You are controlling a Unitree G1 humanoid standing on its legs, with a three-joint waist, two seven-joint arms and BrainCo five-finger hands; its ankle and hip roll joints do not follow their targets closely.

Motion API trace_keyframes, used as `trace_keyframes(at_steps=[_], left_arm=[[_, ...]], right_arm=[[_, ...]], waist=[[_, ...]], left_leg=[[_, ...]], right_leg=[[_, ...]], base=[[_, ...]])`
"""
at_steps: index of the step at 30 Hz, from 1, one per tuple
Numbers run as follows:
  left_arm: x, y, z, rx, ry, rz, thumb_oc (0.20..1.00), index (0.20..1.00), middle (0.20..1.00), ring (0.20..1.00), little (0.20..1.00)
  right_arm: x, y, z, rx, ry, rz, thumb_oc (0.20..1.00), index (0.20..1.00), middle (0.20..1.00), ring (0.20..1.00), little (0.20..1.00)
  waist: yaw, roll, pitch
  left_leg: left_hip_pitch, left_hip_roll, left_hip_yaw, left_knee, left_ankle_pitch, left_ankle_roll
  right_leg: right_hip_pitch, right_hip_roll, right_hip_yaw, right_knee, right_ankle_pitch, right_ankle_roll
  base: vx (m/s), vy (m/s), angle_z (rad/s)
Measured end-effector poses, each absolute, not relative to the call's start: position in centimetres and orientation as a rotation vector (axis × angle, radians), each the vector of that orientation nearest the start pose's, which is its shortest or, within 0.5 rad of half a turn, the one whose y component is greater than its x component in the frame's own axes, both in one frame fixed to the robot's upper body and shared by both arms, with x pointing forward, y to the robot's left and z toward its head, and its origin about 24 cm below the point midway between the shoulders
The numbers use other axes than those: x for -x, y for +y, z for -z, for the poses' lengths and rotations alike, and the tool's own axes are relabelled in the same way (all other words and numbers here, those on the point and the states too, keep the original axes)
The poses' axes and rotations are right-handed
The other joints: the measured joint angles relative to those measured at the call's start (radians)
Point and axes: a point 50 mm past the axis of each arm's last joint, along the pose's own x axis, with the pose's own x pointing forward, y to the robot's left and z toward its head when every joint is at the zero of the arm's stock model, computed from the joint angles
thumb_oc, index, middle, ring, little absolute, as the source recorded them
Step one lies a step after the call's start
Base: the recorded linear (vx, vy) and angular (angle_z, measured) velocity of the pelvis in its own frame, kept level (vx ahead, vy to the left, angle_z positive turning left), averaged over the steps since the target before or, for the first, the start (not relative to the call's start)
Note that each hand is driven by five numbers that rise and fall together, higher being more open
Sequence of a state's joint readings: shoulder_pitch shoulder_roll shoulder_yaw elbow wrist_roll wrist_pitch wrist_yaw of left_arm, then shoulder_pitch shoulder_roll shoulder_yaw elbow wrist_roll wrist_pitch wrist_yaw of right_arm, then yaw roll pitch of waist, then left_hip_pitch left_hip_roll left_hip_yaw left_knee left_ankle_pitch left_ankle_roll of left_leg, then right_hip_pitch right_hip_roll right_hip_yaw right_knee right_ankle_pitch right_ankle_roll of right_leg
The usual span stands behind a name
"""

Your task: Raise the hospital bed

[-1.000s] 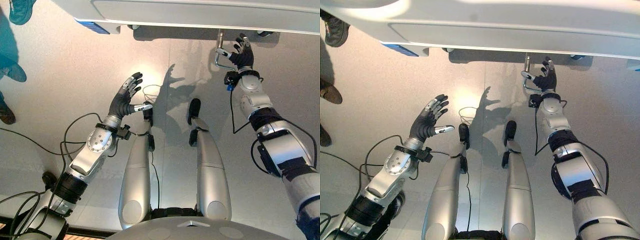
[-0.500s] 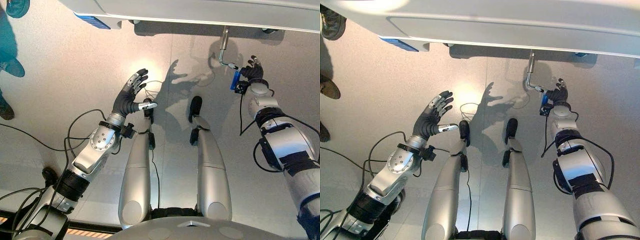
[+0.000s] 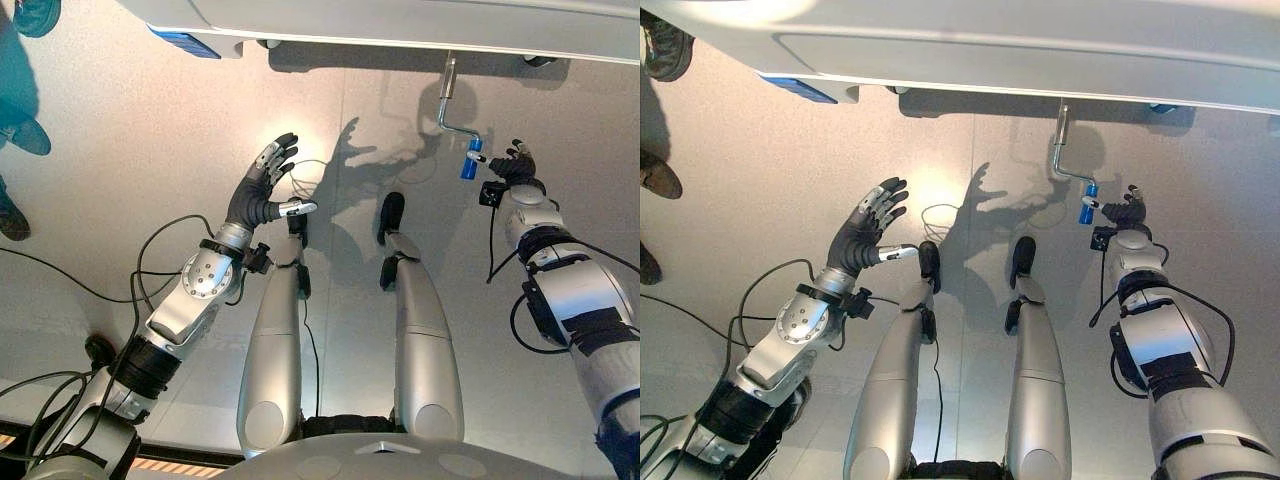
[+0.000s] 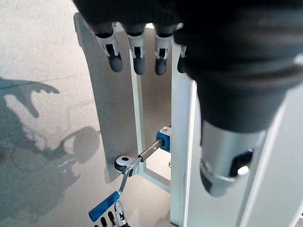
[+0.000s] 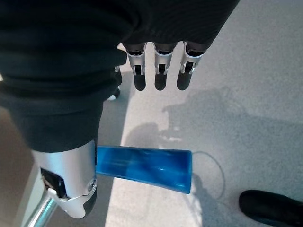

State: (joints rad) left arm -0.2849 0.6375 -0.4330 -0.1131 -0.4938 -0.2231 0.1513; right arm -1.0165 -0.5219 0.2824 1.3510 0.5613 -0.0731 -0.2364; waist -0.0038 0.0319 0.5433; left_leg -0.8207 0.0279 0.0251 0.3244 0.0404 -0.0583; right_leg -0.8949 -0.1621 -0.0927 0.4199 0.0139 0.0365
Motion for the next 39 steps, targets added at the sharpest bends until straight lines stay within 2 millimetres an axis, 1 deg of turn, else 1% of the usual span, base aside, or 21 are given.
trace_keyframes(at_steps=[3,7,12,16,19,24,32,39], left_arm=[[-27.7,14.8,-13.4,-0.097,-0.361,0.351,1.0,1.0,1.0,1.0,1.0],[-27.7,14.7,-13.5,-0.097,-0.366,0.352,1.0,1.0,1.0,1.0,1.0],[-27.7,14.7,-13.6,-0.098,-0.37,0.355,1.0,1.0,1.0,1.0,1.0],[-27.8,14.6,-13.8,-0.099,-0.378,0.36,1.0,1.0,1.0,1.0,1.0],[-27.8,14.3,-13.9,-0.1,-0.382,0.377,1.0,1.0,1.0,1.0,1.0],[-27.9,14.1,-14.3,-0.104,-0.397,0.388,1.0,1.0,1.0,1.0,1.0],[-27.8,13.9,-14.8,-0.101,-0.418,0.398,1.0,1.0,1.0,1.0,1.0],[-27.7,13.7,-15.1,-0.097,-0.431,0.405,1.0,1.0,1.0,1.0,1.0]], right_arm=[[-38.6,-28.3,-11.6,0.108,0.198,0.484,1.0,1.0,1.0,1.0,1.0],[-38.7,-28.2,-11.8,0.106,0.193,0.469,1.0,1.0,1.0,1.0,1.0],[-39.2,-27.9,-12.7,0.1,0.171,0.448,1.0,1.0,1.0,1.0,1.0],[-39.2,-27.8,-12.8,0.101,0.171,0.441,1.0,1.0,1.0,1.0,1.0],[-39.1,-28.2,-12.7,0.104,0.184,0.452,1.0,1.0,1.0,1.0,1.0],[-39.5,-27.9,-13.8,0.101,0.16,0.435,1.0,1.0,1.0,1.0,1.0],[-39.3,-28.2,-13.4,0.117,0.181,0.441,1.0,1.0,1.0,1.0,1.0],[-39.1,-28.5,-12.8,0.109,0.199,0.45,1.0,1.0,1.0,1.0,1.0]], waist=[[0.003,0.001,0.0],[0.02,0.003,0.0],[0.025,0.005,0.0],[0.033,0.013,0.002],[0.048,0.023,0.001],[0.051,0.026,0.002],[0.072,0.031,0.002],[0.071,0.041,0.002]], left_leg=[[0.0,0.0,0.0,0.0,0.0,0.0],[-0.001,0.001,0.002,-0.001,0.0,0.0],[-0.017,-0.003,0.0,0.003,0.001,0.0],[-0.018,-0.006,0.001,0.005,0.001,0.001],[-0.02,-0.007,-0.001,0.01,0.001,0.001],[-0.047,-0.014,-0.001,0.022,0.003,0.004],[-0.057,-0.016,-0.001,0.037,0.004,0.004],[-0.068,-0.02,-0.001,0.042,0.004,0.004]], right_leg=[[-0.001,0.0,0.0,0.0,0.0,0.0],[-0.005,0.0,0.002,0.004,-0.001,-0.001],[-0.023,-0.003,0.001,0.013,-0.002,0.0],[-0.026,-0.008,0.001,0.02,-0.004,0.0],[-0.027,-0.009,0.001,0.025,-0.005,0.0],[-0.056,-0.018,0.002,0.049,-0.009,0.0],[-0.071,-0.021,0.004,0.074,-0.017,-0.003],[-0.089,-0.03,0.004,0.093,-0.023,-0.005]], base=[[0.0,0.0,0.0],[0.0,0.0,0.0],[0.0,0.0,0.0],[0.0,0.0,0.0],[0.0,-0.001,0.02],[0.0,-0.004,0.04],[0.0,-0.001,0.01],[0.0,-0.001,0.01]])
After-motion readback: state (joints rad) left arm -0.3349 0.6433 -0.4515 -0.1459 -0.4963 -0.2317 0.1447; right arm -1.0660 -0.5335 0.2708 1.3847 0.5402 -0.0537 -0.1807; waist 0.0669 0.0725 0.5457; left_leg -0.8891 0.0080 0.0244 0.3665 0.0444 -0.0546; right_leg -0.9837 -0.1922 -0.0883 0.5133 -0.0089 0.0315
